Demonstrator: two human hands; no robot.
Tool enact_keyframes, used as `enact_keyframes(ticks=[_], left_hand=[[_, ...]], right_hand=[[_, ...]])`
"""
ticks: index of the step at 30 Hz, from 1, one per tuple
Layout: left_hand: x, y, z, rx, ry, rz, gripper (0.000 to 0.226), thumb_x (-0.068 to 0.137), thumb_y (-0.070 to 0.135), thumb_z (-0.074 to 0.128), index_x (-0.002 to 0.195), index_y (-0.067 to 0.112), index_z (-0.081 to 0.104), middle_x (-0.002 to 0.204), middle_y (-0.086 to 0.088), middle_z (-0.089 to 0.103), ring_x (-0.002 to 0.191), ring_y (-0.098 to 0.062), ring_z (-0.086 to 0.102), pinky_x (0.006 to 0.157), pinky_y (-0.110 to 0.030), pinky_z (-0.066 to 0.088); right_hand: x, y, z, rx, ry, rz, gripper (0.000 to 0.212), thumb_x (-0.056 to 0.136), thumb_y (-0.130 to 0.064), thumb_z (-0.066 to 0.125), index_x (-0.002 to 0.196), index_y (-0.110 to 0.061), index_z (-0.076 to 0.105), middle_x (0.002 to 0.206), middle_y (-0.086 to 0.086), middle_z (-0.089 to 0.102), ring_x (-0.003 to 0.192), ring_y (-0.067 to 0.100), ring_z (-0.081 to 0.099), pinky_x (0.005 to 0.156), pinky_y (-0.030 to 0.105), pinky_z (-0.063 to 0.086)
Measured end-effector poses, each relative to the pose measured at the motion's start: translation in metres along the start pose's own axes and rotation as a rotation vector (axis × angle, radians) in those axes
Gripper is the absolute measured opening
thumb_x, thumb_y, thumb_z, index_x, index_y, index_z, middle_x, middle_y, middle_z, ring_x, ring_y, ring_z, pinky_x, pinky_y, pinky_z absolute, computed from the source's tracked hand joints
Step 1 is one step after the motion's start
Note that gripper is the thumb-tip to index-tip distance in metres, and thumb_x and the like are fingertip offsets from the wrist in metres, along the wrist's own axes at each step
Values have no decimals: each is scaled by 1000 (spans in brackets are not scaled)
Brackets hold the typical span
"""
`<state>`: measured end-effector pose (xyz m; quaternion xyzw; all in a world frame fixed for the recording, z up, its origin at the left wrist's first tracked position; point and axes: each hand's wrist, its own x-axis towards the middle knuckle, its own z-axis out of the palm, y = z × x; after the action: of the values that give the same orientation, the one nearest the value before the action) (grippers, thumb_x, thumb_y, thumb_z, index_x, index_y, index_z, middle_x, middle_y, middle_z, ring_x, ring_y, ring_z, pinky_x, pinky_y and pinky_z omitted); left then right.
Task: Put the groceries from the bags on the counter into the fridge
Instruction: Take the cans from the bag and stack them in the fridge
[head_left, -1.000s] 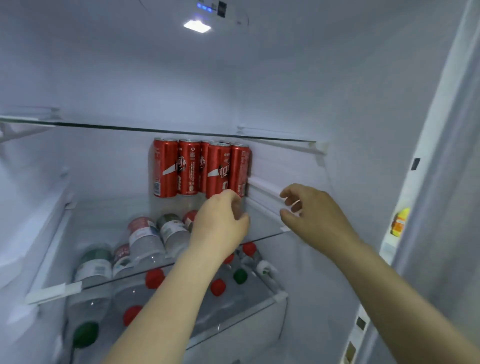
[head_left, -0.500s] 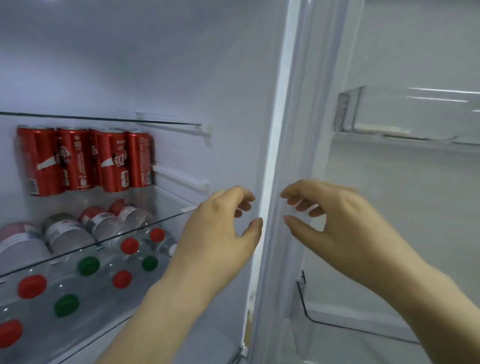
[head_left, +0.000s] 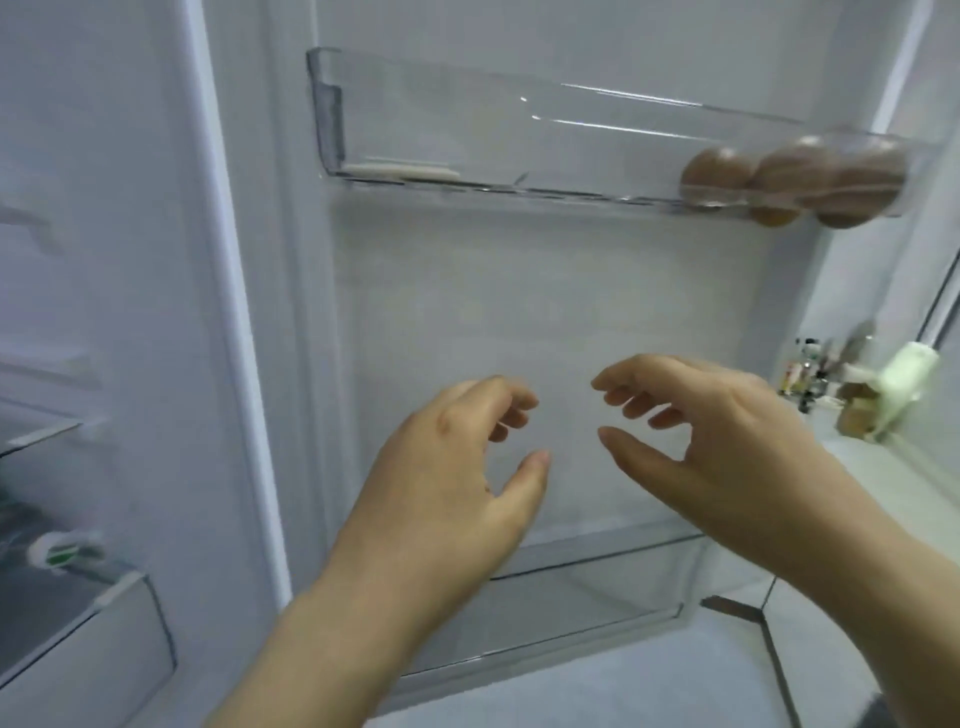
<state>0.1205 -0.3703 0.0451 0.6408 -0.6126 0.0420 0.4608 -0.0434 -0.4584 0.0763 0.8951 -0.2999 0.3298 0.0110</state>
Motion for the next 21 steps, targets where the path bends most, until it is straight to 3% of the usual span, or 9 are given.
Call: enact_keyframes(ticks=[8,13,17,21], left_hand=[[18,15,56,-173,-250,203,28,84,33,63,112,33,59,103,19,59,97,3,55,86,-26,50],[9,22,88,-327,-406,314,31,86,33,62,117,33,57,105,22,57,98,4,53,88,-15,47],[-9,35,122,-388,-566,399,31,87,34,61,118,34,55,106,22,56,98,3,53,88,-23,49],[-27,64,152,-436,-656,472,32,89,38,58,121,35,52,110,21,55,101,4,51,90,-18,47]], right_hand=[[-52,26,-27,-236,-3,305,36,81,-40,53,113,-27,62,98,-14,64,85,7,61,77,36,55],[-95,21,-33,-371,-20,548,32,83,-37,59,114,-28,62,100,-14,64,87,5,60,79,33,54],[-139,16,-36,-446,-54,715,30,83,-36,60,111,-25,63,98,-11,66,90,9,61,80,34,53],[-183,17,-56,-500,-85,839,27,86,-36,62,113,-28,62,105,-15,64,97,4,58,85,29,50]])
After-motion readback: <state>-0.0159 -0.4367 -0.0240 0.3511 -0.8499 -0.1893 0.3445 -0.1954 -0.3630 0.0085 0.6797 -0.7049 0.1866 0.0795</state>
